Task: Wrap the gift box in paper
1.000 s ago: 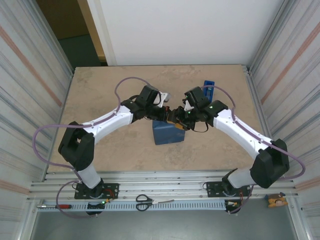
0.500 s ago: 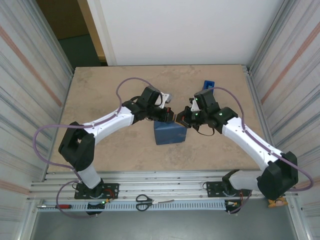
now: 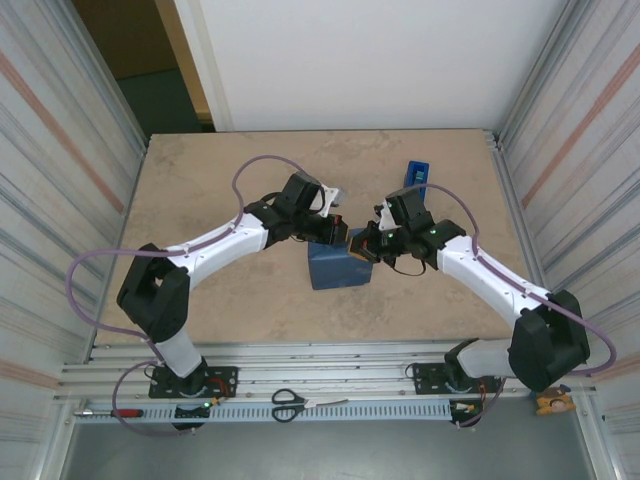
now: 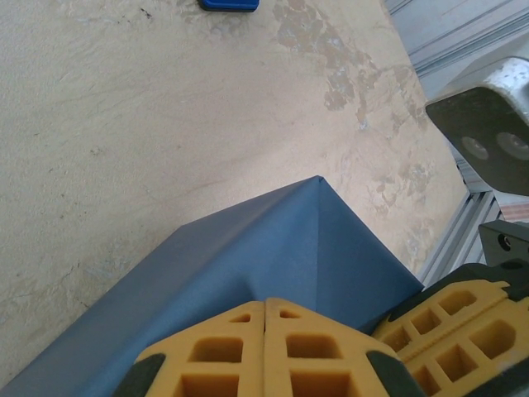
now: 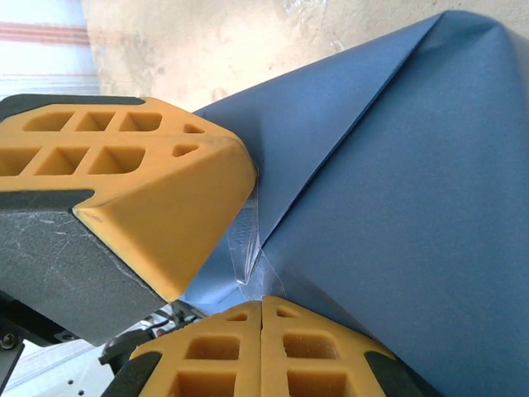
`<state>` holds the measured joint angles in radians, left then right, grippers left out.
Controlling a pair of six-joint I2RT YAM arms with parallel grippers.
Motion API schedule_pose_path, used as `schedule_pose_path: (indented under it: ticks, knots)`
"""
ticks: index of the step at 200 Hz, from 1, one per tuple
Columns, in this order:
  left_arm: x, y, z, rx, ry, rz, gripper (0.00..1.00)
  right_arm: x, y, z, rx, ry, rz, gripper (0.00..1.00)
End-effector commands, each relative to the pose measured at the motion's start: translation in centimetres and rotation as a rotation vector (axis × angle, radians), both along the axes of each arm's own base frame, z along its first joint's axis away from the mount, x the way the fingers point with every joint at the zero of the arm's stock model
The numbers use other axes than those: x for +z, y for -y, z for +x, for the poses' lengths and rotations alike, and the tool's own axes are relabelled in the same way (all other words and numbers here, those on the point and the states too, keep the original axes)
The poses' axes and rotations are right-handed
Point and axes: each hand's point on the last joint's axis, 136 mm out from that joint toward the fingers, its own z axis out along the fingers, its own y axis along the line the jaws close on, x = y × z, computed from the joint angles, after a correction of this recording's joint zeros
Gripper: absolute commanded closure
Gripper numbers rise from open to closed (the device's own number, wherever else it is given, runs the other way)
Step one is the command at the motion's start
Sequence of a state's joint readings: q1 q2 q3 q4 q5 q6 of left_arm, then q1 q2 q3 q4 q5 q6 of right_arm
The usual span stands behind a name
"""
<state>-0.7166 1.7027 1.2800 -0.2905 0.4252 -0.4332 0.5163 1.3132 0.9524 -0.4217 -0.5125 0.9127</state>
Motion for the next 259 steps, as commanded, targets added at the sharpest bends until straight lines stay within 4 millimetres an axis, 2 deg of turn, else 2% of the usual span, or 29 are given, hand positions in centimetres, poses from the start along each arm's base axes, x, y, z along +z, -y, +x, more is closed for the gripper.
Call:
schedule_pose_path:
  ticks: [1, 18, 46, 69, 84, 95, 107, 142, 161, 173, 192, 205, 219, 233, 241, 254, 259]
  knots:
    - [-8.3, -2.8, -4.5, -0.021, -0.235, 0.235, 1.0, 1.2, 0.6, -0.2, 0.021, 0.033, -0.038, 1.0]
    - [-7.8, -2.7, -4.3, -0.019, -0.23, 0.227, 1.0, 2.2, 0.2, 0.6, 0.028, 0.065, -0.024, 1.0]
    - [-6.8, -2.5, -4.0, -0.015, -0.215, 0.209, 1.0, 1.0, -0.7, 1.0, 0.051, 0.04, -0.014, 1.0]
    - [-6.2, -2.4, -3.7, -0.01, -0.212, 0.184, 1.0, -1.2, -0.9, 0.8, 0.067, -0.01, -0.051, 1.0]
    - [-5.6, -2.2, -3.4, -0.009, -0.207, 0.166, 1.0, -3.1, -0.2, 0.2, 0.078, -0.056, -0.134, 1.0]
    - [-4.8, -2.1, -3.2, -0.01, -0.199, 0.152, 1.0, -3.6, 0.4, -0.2, 0.085, -0.072, -0.177, 1.0]
    - [-3.8, -1.9, -2.8, -0.012, -0.179, 0.136, 1.0, -2.8, 0.6, -0.1, 0.082, -0.046, -0.182, 1.0]
    - [0.6, -1.8, -0.8, -0.001, -0.109, 0.057, 1.0, 2.1, 0.4, 1.4, 0.075, 0.085, -0.117, 0.94]
    - [3.7, -1.7, 0.5, -0.001, -0.062, -0.011, 0.98, 3.5, 1.9, 2.3, 0.036, 0.169, -0.133, 0.83]
    - [5.5, -1.5, 1.0, -0.009, -0.035, -0.059, 0.97, 3.8, 3.2, 2.5, 0.009, 0.195, -0.135, 0.8]
    - [7.6, -1.8, 1.7, -0.002, 0.008, -0.1, 0.88, 4.0, 5.9, 2.8, -0.041, 0.253, -0.158, 0.7]
    - [8.7, -2.2, 1.6, -0.007, 0.049, -0.114, 0.86, 3.5, 8.3, 2.8, -0.095, 0.28, -0.199, 0.54]
    - [9.1, -3.1, 1.2, 0.011, 0.103, -0.103, 0.75, 2.7, 10.6, 2.8, -0.143, 0.329, -0.246, 0.4]
    - [8.1, -5.0, 0.7, 0.057, 0.153, -0.062, 0.63, 1.5, 11.7, 2.8, -0.152, 0.406, -0.264, 0.32]
    - [7.2, -6.4, 0.1, 0.09, 0.176, -0.035, 0.54, 0.9, 11.6, 2.6, -0.116, 0.453, -0.263, 0.29]
    - [6.1, -8.4, -1.1, 0.128, 0.221, -0.01, 0.46, -0.8, 11.3, 2.2, -0.042, 0.519, -0.291, 0.27]
    - [5.3, -9.2, -1.7, 0.142, 0.232, -0.002, 0.41, -0.6, 11.2, 2.0, -0.018, 0.573, -0.295, 0.27]
